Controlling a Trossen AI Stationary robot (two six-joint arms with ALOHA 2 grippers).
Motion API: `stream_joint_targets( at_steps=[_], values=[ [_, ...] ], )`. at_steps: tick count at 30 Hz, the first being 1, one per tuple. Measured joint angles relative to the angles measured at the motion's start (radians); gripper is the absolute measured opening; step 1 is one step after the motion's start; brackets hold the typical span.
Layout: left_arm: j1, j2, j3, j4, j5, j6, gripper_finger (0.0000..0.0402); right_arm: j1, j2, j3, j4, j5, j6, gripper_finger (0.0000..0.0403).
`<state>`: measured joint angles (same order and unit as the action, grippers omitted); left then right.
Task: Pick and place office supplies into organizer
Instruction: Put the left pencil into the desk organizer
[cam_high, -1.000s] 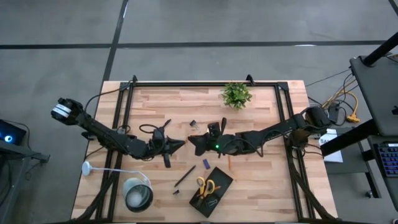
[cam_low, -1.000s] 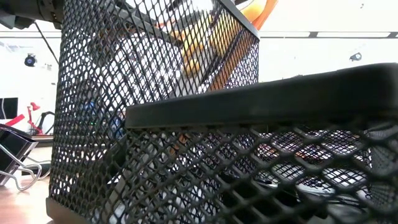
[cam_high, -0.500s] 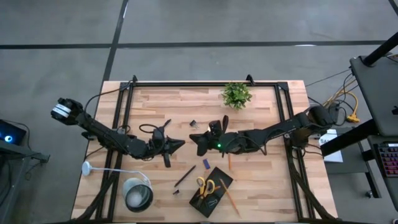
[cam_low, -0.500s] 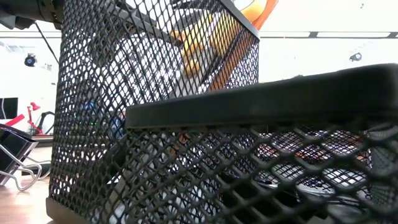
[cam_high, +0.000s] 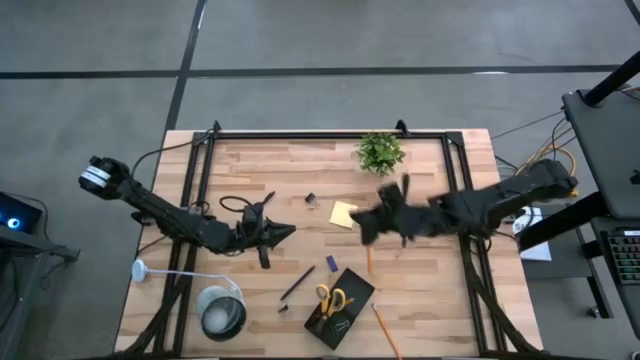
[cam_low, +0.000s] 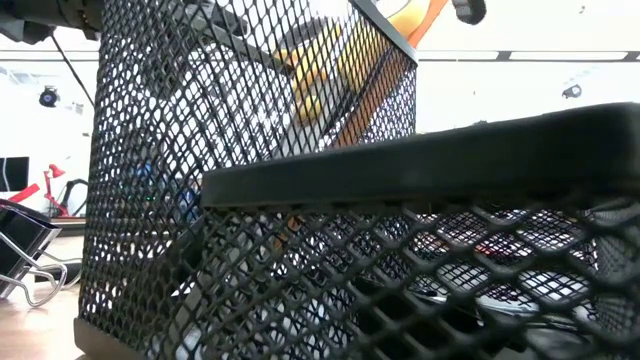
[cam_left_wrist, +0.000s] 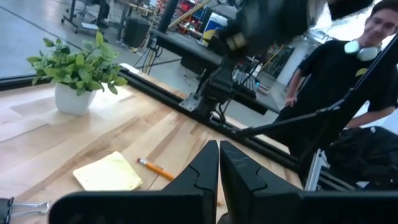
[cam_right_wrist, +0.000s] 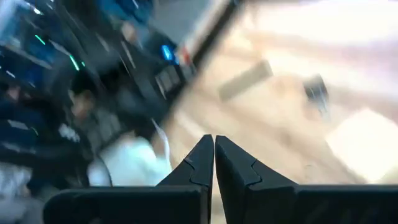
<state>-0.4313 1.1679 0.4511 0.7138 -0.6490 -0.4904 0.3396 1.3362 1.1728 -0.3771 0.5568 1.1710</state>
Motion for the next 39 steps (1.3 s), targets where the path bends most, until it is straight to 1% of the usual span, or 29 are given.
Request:
stream_joint_targets(
  at_steps=[2, 4, 7, 10, 14, 16, 18, 20, 22, 25, 29, 30, 31, 32, 34, 37, 39],
  values=[
    [0.0, 0.0, 0.0, 0.003, 0.0, 0.0, 0.0, 0.065, -0.011, -0.003, -0.126, 0.0, 0.105, 0.0009],
    [0.001, -0.001, 0.0, 0.001, 0.001, 0.0, 0.0, 0.124, -0.012, -0.004, -0.214, 0.0, 0.194, 0.0015],
    [0.001, -0.002, 0.0, 0.006, 0.008, 0.009, 0.0, 0.197, -0.009, -0.004, -0.272, 0.0, 0.305, 0.0034],
    [0.005, -0.004, 0.0, 0.021, 0.044, 0.04, 0.0012, 0.252, 0.014, -0.004, -0.277, -0.031, 0.379, 0.0063],
    [0.013, -0.004, 0.0, 0.032, 0.053, 0.055, 0.0053, 0.322, 0.052, -0.004, -0.279, -0.081, 0.472, 0.0111],
    [0.022, -0.006, 0.001, 0.041, 0.052, 0.054, 0.008, 0.353, 0.072, -0.003, -0.287, -0.139, 0.512, 0.0134],
    [0.029, -0.006, 0.001, 0.039, 0.051, 0.054, 0.0104, 0.385, 0.086, -0.003, -0.31, -0.227, 0.565, 0.015],
    [0.033, -0.008, 0.001, 0.038, 0.049, 0.056, 0.0121, 0.425, 0.105, -0.002, -0.306, -0.265, 0.617, 0.016],
    [0.033, -0.009, 0.001, 0.039, 0.047, 0.057, 0.0131, 0.468, 0.129, -0.002, -0.307, -0.27, 0.663, 0.0163],
    [0.033, -0.008, 0.001, 0.037, 0.047, 0.062, 0.0136, 0.515, 0.179, -0.002, -0.295, -0.304, 0.711, 0.0164],
    [0.033, -0.008, 0.001, 0.037, 0.046, 0.087, 0.0137, 0.55, 0.273, -0.002, -0.203, -0.323, 0.753, 0.0164],
    [0.033, -0.008, 0.001, 0.036, 0.046, 0.087, 0.0137, 0.554, 0.292, -0.002, -0.17, -0.309, 0.752, 0.0164],
    [0.033, -0.008, 0.001, 0.034, 0.046, 0.087, 0.0137, 0.561, 0.309, -0.002, -0.134, -0.269, 0.74, 0.0164],
    [0.033, -0.008, 0.001, 0.029, 0.046, 0.088, 0.0137, 0.569, 0.326, -0.002, -0.106, -0.205, 0.734, 0.0164],
    [0.033, -0.008, 0.0, 0.015, 0.047, 0.088, 0.0137, 0.581, 0.367, 0.019, -0.106, -0.092, 0.729, 0.0164],
    [0.033, -0.008, 0.0, 0.004, 0.051, 0.086, 0.0137, 0.608, 0.445, 0.074, -0.191, 0.025, 0.761, 0.0164],
    [0.033, -0.008, 0.0, 0.001, 0.072, 0.087, 0.0137, 0.624, 0.504, 0.13, -0.274, 0.049, 0.799, 0.0164]
  ],
)
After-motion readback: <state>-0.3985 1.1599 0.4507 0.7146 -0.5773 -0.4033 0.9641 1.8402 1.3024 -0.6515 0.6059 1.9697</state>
